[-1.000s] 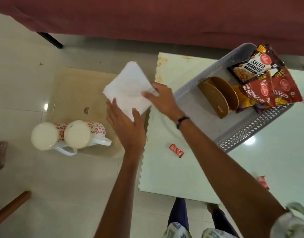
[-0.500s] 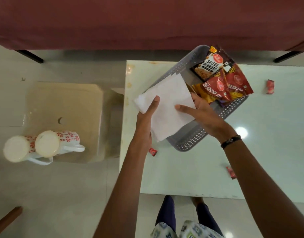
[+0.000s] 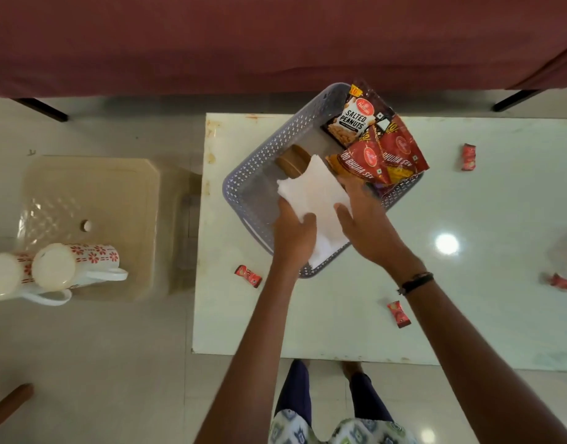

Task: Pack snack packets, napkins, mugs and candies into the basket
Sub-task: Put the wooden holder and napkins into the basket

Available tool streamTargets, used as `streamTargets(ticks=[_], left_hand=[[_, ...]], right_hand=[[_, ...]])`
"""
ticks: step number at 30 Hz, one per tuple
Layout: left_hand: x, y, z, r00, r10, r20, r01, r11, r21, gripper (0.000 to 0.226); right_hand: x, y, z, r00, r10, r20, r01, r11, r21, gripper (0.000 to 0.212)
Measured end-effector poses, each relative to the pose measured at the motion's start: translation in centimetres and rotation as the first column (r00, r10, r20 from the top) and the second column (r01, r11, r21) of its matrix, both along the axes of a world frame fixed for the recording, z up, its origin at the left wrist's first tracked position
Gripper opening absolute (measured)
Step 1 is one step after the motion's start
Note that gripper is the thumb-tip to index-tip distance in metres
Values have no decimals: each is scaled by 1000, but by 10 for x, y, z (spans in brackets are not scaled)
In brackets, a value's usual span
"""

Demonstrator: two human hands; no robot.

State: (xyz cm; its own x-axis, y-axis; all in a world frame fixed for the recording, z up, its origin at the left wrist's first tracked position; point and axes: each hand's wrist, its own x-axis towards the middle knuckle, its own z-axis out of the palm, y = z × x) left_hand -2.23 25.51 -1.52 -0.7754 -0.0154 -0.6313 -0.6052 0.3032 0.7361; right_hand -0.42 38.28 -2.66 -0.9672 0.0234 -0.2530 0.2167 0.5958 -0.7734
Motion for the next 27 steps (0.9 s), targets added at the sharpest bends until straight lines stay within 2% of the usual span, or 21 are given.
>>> streamTargets(ticks=[3, 7, 11, 14, 18, 20, 24, 27], left_hand=[[-10, 14, 1, 994, -36, -105, 22, 992, -128, 58], [-29, 18, -3, 975, -26, -220, -41, 955, -294, 55], [-37, 21, -19, 964, 11, -265, -96, 946, -310, 49], [-36, 25, -33, 953, 15, -304, -122, 934, -336, 55], [-34, 29, -39, 906, -17, -423, -139, 932, -334, 64], [-33, 30, -41, 890, -46, -454, -130, 928, -350, 56], [-34, 27, -51, 902, -93, -422, -87, 918, -388, 31], [-38, 29, -53, 912, -102, -396, -78, 907, -413, 30]], right_hand=[[-11, -5, -2, 986, -59, -155, 84, 984, 160, 36], [-47, -6, -9, 949, -160, -272, 228, 944, 239, 30], [-62, -11, -29, 949, -145, -280, 239, 909, 340, 21], [-60, -14, -41, 951, -110, -288, 233, 869, 437, 15], [-57, -16, -51, 956, -15, -294, 149, 886, 440, 11], [-56, -17, -58, 955, 27, -294, 112, 888, 445, 12], [-55, -17, -67, 923, 103, -370, 113, 848, 517, 6], [-56, -12, -69, 892, 121, -436, 165, 810, 563, 6]])
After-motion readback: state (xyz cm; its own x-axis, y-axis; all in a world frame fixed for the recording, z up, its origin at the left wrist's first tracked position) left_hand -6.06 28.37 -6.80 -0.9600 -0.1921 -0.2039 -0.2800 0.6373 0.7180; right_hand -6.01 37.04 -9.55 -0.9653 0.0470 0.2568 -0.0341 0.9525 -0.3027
